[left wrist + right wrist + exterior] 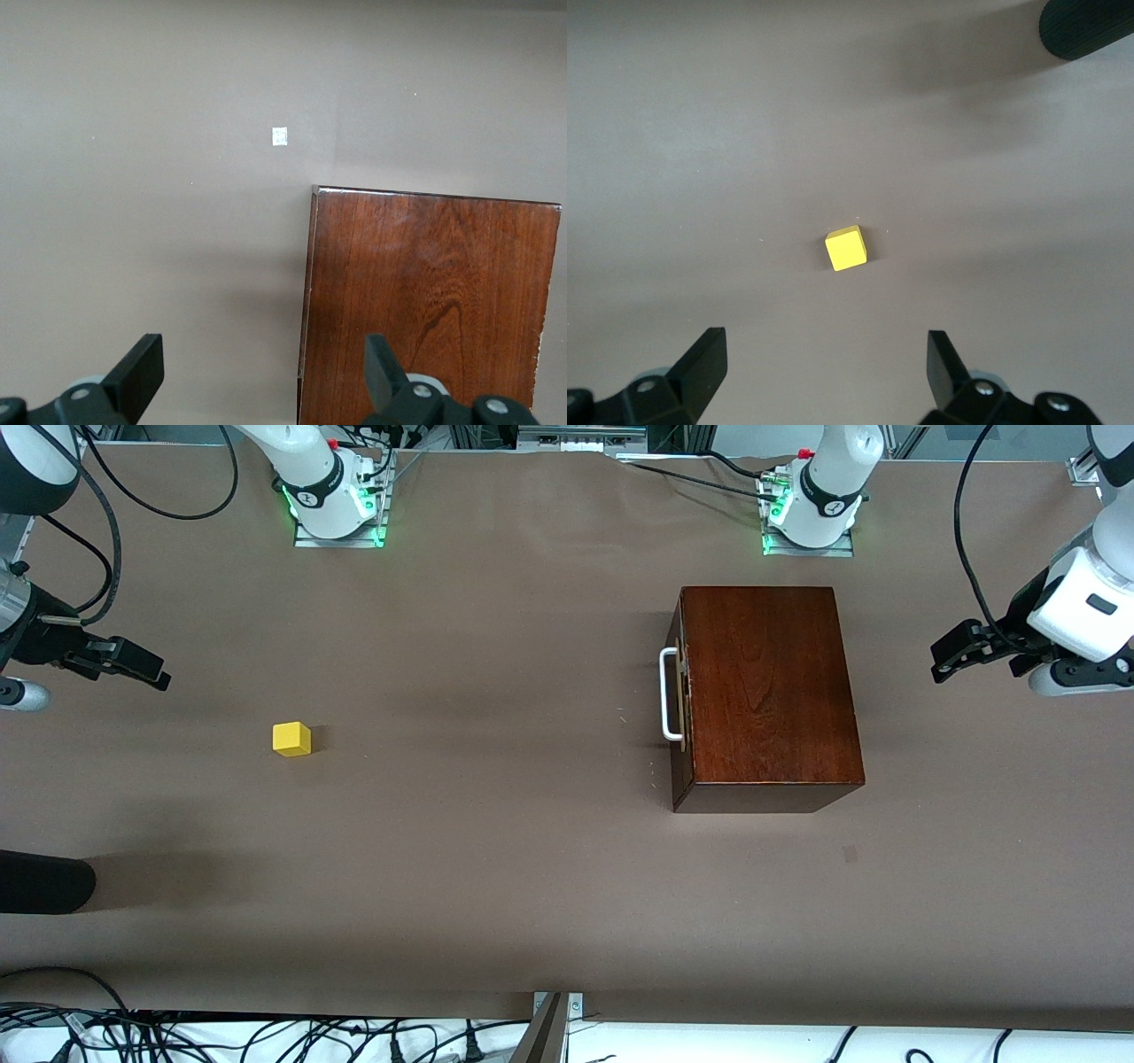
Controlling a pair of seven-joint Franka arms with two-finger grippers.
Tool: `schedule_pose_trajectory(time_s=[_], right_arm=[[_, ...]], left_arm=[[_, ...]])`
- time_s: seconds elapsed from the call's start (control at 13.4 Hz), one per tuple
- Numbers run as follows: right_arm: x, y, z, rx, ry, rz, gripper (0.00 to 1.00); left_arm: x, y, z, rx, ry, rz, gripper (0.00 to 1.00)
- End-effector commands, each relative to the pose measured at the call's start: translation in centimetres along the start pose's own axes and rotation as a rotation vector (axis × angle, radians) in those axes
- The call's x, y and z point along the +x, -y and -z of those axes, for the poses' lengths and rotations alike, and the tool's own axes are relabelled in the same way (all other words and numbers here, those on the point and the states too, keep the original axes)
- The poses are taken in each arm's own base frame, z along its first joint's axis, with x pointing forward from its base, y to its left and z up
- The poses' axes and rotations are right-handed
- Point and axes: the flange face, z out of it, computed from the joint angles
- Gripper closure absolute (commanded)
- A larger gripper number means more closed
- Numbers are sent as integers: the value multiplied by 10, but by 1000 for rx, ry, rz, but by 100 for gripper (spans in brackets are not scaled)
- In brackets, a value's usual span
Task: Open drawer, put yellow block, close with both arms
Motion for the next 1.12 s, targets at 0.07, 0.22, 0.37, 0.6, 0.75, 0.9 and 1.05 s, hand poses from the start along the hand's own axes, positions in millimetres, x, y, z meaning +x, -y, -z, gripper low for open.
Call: schedule_pose_trajectory(time_s=[0.07,0.22,0.37,0.6,0.75,0.9,1.05], right_arm=[[2,-1,1,15,9,-2,0],[2,-1,0,15,10,-2,0],[2,-1,-1,14,12,-3,0],[3,0,-4,13,16,-3,0],[3,0,-4,13,18,-3,0],[2,0,-3,13,16,-1,0],[2,-1,-4,12,17,-3,0]], left_arm=[[3,-7,7,6,-8,-25,0],[3,-13,8,7,-12,-35,0],[-1,-30,10,5,-9,-65,0],[-1,-75,0,8,5,-127,0],[-6,-120,-12,13,20,-144,0],[-16,-175,-27,28,34,-122,0],[-31,-228,-51,51,57,-99,0]])
